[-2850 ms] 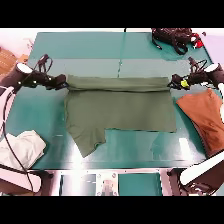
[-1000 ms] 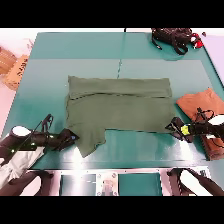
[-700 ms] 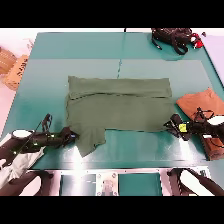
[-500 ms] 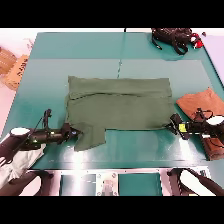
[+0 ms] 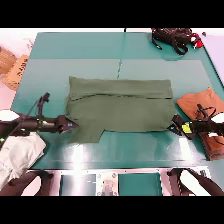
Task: Fold the shirts.
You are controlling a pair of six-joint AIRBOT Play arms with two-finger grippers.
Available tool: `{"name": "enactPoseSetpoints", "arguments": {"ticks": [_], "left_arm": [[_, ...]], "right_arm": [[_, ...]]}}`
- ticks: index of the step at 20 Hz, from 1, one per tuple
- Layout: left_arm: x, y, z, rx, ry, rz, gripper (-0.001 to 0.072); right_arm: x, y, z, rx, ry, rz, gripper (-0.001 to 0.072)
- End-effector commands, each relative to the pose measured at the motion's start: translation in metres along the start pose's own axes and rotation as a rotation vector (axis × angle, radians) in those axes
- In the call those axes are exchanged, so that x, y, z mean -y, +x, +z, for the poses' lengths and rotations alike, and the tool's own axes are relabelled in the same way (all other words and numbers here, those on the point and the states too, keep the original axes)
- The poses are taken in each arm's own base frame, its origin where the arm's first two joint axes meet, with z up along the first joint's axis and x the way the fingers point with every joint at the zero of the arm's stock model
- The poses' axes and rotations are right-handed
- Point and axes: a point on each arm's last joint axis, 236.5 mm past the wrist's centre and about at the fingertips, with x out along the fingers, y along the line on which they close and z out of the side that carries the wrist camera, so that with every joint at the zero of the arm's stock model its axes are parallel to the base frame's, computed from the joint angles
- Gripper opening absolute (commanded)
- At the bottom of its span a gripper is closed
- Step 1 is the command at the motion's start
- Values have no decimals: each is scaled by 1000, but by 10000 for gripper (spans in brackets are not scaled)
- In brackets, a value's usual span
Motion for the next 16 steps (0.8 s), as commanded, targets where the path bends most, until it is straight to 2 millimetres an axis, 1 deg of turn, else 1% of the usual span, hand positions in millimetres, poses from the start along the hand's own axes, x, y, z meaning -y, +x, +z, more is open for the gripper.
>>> {"name": "enactPoseSetpoints", "arguments": {"ticks": [1,3,4,5,8,11,13,14,16], "left_arm": [[27,-30,11,52,115,56,22],[43,-40,19,71,151,49,22],[47,-44,25,90,162,51,22],[50,-47,36,131,173,58,22],[47,-52,77,233,176,83,22],[42,-50,123,272,177,88,23],[47,-43,157,292,172,37,23],[45,-34,173,289,169,31,23],[37,-7,198,259,177,46,23]], "right_arm": [[-8,-27,-3,19,-52,-10,18],[-19,-39,-1,31,-66,11,18],[-27,-44,3,41,-68,32,18],[-36,-50,11,72,-72,59,18],[-68,-58,40,149,-100,135,18],[-93,-54,75,159,-129,141,18],[-115,-44,101,151,-135,160,18],[-125,-38,114,149,-136,169,18],[-142,-22,142,149,-142,177,18]]}}
